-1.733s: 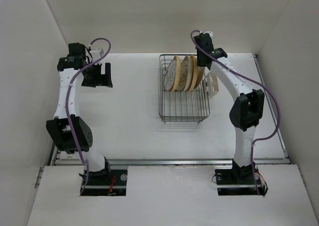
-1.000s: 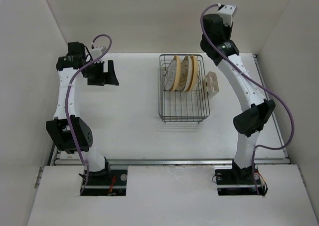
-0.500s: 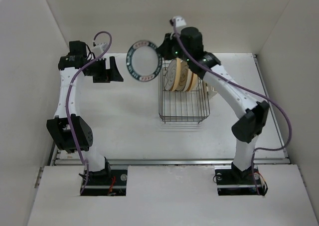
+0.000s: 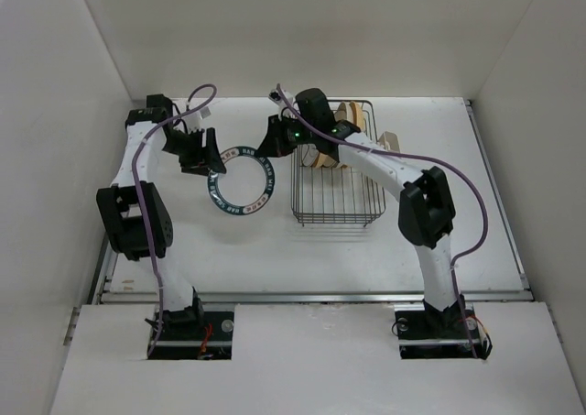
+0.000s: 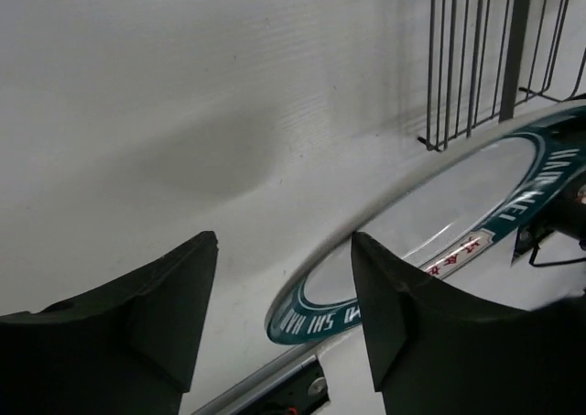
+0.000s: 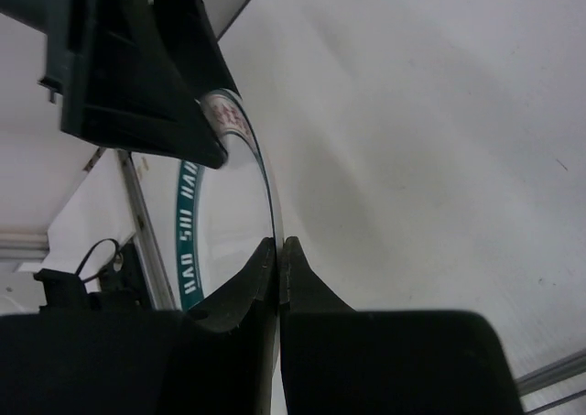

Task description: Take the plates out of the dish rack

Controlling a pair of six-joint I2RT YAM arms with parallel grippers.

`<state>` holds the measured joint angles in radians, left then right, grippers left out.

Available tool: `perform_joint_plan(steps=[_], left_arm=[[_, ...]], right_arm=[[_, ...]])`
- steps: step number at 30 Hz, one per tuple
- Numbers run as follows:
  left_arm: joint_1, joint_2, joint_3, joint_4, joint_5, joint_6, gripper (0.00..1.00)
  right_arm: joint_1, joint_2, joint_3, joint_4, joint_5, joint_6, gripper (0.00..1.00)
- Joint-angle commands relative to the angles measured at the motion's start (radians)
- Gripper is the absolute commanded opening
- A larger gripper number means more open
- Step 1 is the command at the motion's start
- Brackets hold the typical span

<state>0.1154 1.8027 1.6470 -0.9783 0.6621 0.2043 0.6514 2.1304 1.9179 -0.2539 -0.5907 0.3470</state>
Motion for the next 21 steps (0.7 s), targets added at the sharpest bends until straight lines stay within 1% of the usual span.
perform_joint_plan(steps=[1, 4, 5, 6, 7, 8, 9, 10, 13, 14, 15, 16, 17, 18, 20, 21], left_arm=[[0.006, 0.010, 0.007, -0.097, 0.038, 0.073, 0.54], [0.006, 0.011, 0.007, -0.086, 0.014, 0.083, 0.51], [0.006, 0.000, 0.007, -0.086, 0.027, 0.083, 0.45], [0.006, 0.000, 0.007, -0.101, 0.075, 0.113, 0.39], [0.006, 0.000, 0.007, -0.117, 0.103, 0.128, 0.29], [0.006, 0.000, 0.007, -0.143, 0.126, 0.138, 0.17], [0.006, 0.000, 0.016, -0.152, 0.152, 0.138, 0.00], [0.006, 0.000, 0.016, -0.163, 0.163, 0.138, 0.00], [0.017, 0.011, 0.037, -0.230, 0.194, 0.199, 0.00], [0.017, 0.021, 0.037, -0.230, 0.194, 0.199, 0.00], [0.026, 0.021, 0.037, -0.230, 0.176, 0.182, 0.00], [0.026, 0.030, 0.037, -0.209, 0.135, 0.163, 0.00], [0.035, 0.043, 0.037, -0.195, 0.111, 0.141, 0.00], [0.035, 0.052, 0.037, -0.163, 0.091, 0.120, 0.00], [0.047, 0.085, 0.062, -0.140, 0.067, 0.063, 0.00], [0.047, 0.099, 0.071, -0.129, 0.056, 0.046, 0.00]], right_arm=[[-0.002, -0.026, 0.033, 0.137, -0.097, 0.033, 0.00], [-0.002, -0.026, 0.023, 0.146, -0.116, 0.033, 0.00], [-0.002, -0.017, 0.023, 0.146, -0.116, 0.033, 0.00], [-0.002, -0.017, 0.023, 0.146, -0.127, 0.033, 0.00], [-0.002, -0.017, 0.023, 0.146, -0.127, 0.033, 0.00], [-0.002, -0.006, 0.023, 0.146, -0.127, 0.033, 0.00], [-0.002, -0.006, 0.023, 0.146, -0.127, 0.033, 0.00], [-0.002, 0.003, 0.023, 0.146, -0.127, 0.033, 0.00], [-0.002, 0.016, 0.044, 0.133, -0.115, 0.033, 0.00], [-0.002, 0.026, 0.064, 0.108, -0.075, 0.033, 0.00], [-0.002, 0.037, 0.076, 0.090, -0.048, 0.033, 0.00], [-0.002, 0.037, 0.093, 0.064, -0.009, 0.033, 0.02], [-0.002, 0.051, 0.113, 0.004, 0.074, 0.033, 0.27], [-0.002, 0.060, 0.156, -0.027, 0.112, 0.033, 0.43], [-0.002, 0.060, 0.197, -0.082, 0.173, 0.024, 0.72], [-0.002, 0.048, 0.210, -0.119, 0.266, 0.024, 0.77]])
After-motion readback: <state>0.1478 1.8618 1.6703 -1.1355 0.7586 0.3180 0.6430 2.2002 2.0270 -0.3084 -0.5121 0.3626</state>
